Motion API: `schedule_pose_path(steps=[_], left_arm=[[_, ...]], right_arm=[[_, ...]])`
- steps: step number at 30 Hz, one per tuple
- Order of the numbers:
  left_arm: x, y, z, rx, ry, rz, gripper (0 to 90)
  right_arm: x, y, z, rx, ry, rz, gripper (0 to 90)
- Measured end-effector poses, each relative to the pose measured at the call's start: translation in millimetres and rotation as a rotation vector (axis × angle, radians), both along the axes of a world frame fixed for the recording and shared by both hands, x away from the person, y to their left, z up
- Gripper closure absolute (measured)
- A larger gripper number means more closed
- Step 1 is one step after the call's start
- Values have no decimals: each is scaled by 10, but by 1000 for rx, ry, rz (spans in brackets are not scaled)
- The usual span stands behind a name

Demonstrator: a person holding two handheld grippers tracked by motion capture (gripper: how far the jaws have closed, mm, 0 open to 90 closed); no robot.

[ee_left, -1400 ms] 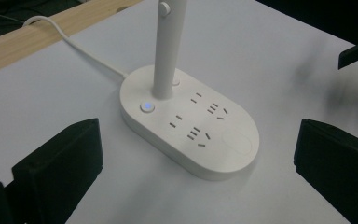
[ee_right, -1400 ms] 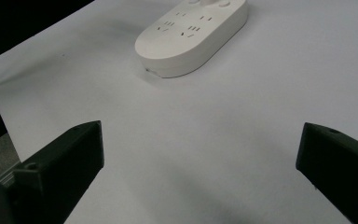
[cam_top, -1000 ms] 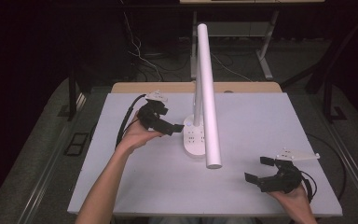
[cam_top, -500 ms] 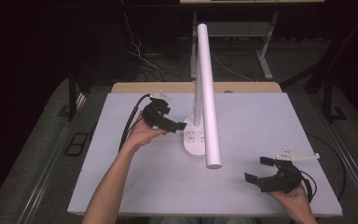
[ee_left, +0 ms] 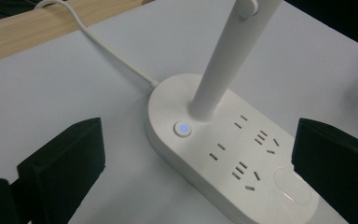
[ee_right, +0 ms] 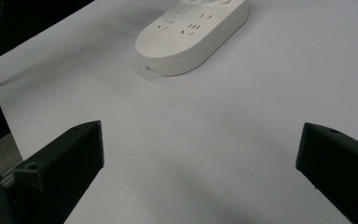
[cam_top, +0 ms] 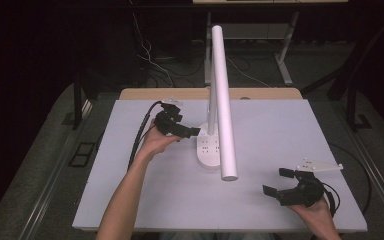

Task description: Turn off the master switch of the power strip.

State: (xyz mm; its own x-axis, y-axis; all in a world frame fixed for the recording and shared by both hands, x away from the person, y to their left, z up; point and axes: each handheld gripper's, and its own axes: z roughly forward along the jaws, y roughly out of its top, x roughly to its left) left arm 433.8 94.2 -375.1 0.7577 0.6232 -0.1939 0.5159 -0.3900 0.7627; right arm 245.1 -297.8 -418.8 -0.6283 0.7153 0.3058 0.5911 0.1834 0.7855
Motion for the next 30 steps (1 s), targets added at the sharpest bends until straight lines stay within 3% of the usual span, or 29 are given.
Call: schedule_pose_path(steps=[11,12,25,30], left_arm=[[94,-25,-86,-8,21,15,91],[101,-32,-92,-10,21,16,133],[213,-93,-146,-33,80,41,273],[245,-140,-210,-46,95,41,386]], right_arm=[[6,-10,-4,3,2,2,1],[8,-8,-6,2,1,3,1],[7,-2,-8,1,11,8,1],[9,-6,-9,2,9,8,1]])
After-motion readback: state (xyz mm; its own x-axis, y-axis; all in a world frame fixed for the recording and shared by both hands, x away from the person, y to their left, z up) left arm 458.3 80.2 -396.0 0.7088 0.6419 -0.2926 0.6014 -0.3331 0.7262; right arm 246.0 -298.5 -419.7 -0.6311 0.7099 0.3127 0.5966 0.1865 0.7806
